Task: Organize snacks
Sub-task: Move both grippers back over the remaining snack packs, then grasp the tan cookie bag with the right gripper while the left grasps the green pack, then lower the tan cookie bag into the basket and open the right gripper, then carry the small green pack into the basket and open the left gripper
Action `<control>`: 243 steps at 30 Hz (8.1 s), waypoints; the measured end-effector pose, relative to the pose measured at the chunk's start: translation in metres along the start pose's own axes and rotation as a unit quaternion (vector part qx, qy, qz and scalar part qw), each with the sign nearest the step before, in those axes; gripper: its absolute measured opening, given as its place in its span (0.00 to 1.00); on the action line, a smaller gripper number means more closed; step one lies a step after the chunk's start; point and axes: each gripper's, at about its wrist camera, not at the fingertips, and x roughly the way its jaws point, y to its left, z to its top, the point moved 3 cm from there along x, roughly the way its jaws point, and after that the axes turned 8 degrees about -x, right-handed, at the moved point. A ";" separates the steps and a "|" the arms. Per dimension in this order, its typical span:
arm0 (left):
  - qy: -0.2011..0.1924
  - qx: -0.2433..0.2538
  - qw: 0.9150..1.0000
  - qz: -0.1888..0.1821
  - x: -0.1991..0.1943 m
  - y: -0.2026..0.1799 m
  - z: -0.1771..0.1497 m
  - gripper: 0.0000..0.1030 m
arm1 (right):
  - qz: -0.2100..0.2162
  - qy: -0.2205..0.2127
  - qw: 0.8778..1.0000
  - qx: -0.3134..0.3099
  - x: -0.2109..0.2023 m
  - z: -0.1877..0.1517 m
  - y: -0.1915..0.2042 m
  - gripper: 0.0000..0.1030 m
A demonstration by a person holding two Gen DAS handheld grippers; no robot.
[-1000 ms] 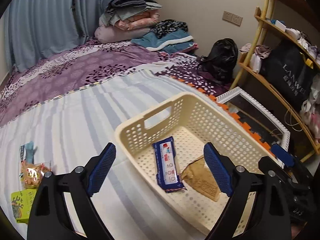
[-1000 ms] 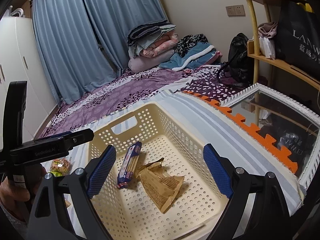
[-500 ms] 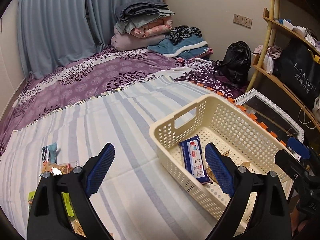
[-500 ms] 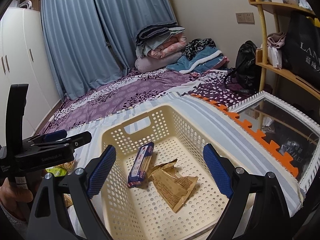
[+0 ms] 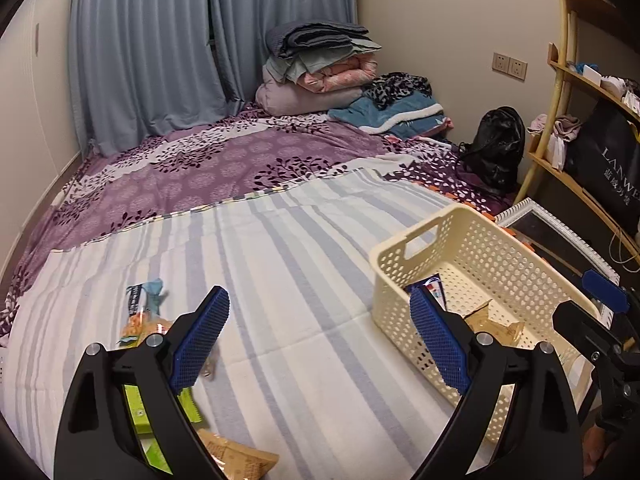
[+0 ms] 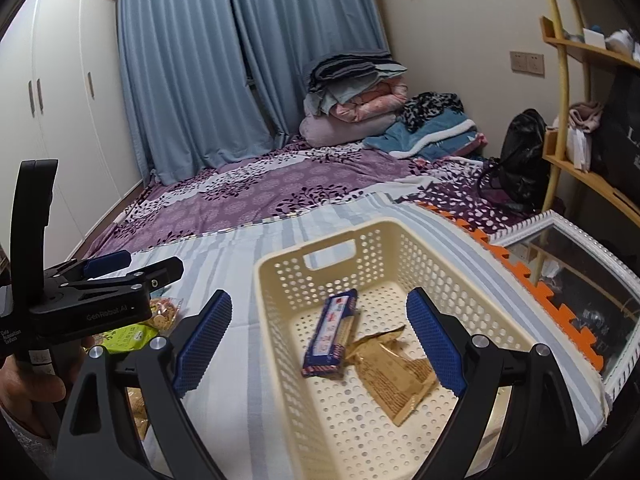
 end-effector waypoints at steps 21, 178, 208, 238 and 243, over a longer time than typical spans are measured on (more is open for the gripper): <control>0.017 -0.064 0.996 0.067 -0.018 0.106 -0.023 0.97 | 0.099 0.049 0.991 -0.073 0.024 -0.016 0.105 0.95; 0.108 -0.038 0.992 0.048 -0.019 0.136 -0.134 0.62 | 0.184 0.092 0.976 -0.078 0.072 -0.031 0.147 0.54; 0.088 0.000 0.996 0.025 -0.024 0.093 -0.106 0.62 | 0.026 0.026 0.998 0.043 0.024 -0.017 -0.023 0.54; 0.030 0.063 0.996 -0.050 -0.035 -0.002 -0.036 0.62 | -0.001 0.014 0.992 0.125 0.017 -0.041 -0.078 0.69; 0.030 0.084 0.992 -0.087 -0.030 -0.042 -0.030 0.62 | -0.005 0.006 0.991 0.133 0.012 -0.041 -0.085 0.70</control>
